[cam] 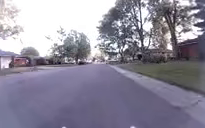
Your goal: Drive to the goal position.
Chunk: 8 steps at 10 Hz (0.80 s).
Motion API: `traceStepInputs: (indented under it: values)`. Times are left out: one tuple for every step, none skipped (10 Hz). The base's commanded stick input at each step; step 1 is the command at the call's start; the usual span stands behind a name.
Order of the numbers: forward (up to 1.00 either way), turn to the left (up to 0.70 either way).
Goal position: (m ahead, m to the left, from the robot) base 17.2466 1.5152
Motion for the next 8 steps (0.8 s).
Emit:
traceStepInputs:
  values:
    - [1.00,0.00]
    - [1.00,0.00]
    - [1.00,0.00]
    - [1.00,0.00]
    - [1.00,0.00]
    - [1.00,0.01]
    - [1.00,0.00]
    - [1.00,0.00]
